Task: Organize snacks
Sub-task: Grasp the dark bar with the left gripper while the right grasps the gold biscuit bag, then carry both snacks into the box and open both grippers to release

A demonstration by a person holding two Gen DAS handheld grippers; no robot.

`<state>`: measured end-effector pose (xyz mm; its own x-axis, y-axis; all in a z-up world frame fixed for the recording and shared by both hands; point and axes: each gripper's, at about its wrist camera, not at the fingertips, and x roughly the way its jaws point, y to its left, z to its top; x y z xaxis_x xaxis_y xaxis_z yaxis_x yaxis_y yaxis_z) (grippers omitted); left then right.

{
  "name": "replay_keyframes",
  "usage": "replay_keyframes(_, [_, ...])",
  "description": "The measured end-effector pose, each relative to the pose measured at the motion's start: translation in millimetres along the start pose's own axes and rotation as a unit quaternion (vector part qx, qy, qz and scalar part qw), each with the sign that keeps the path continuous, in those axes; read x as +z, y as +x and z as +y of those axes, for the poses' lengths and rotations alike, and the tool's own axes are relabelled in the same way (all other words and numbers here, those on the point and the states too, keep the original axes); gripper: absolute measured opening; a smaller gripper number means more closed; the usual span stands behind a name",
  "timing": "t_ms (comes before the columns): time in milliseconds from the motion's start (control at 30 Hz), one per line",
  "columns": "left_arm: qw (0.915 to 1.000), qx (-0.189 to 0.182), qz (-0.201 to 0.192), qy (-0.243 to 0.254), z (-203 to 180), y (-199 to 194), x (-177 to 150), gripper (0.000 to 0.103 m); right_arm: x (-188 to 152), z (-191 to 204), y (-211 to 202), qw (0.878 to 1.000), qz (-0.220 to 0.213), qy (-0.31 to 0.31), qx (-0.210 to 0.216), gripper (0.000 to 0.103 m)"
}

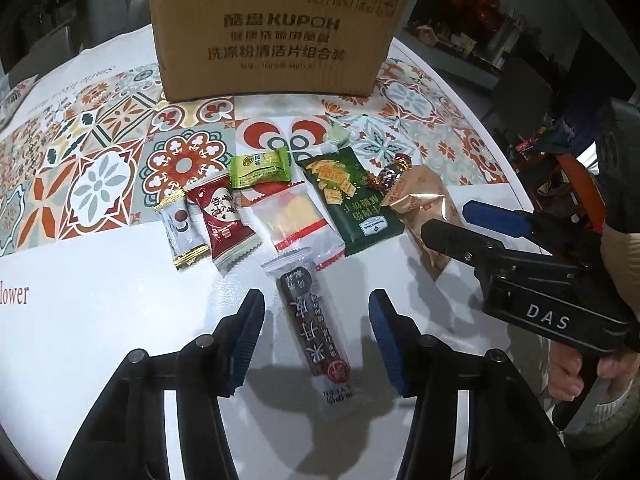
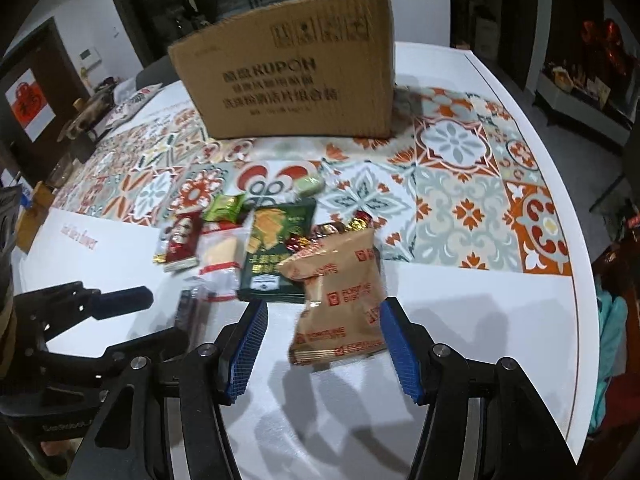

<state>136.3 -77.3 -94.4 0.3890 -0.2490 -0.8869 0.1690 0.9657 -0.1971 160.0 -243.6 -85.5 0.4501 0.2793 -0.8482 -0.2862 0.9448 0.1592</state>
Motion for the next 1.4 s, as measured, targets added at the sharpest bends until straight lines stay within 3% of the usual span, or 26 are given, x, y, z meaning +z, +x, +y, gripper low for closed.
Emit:
replay_keyframes(433, [0.9997, -0.002, 0.019, -0.018, 5.9, 23.5, 5.4, 0.039, 4.5, -5.1, 23.2, 1.0, 0.017, 0.009, -0.005, 0.059])
replay_keyframes(500, [0.9997, 0.0, 0.019, -0.015, 5.6, 23.9, 5.3, 0.028, 3.9, -3.8, 24.1, 1.0, 0.019, 0.004, -0.01, 0.056])
replay_keyframes(633, [0.9997, -0.004, 0.017, -0.015, 6.4, 24.5, 4.3, 0.023, 1.7, -1.2, 24.4, 1.0, 0.021, -0.002, -0.019, 0.052])
replay_keyframes(1100, [0.9996, -0.017, -0.021, 0.002, 2.0, -4.2, -0.8, 0.02, -10.1, 10.8, 0.0, 1.0, -0.001, 0.012, -0.007, 0.048])
replay_keyframes(1400, [0.9971, -0.019, -0.071, 0.018, 0.4, -33.0, 4.4, 0.019, -6.0, 25.0, -27.0, 0.999, -0.035, 0.008, 0.002, 0.048])
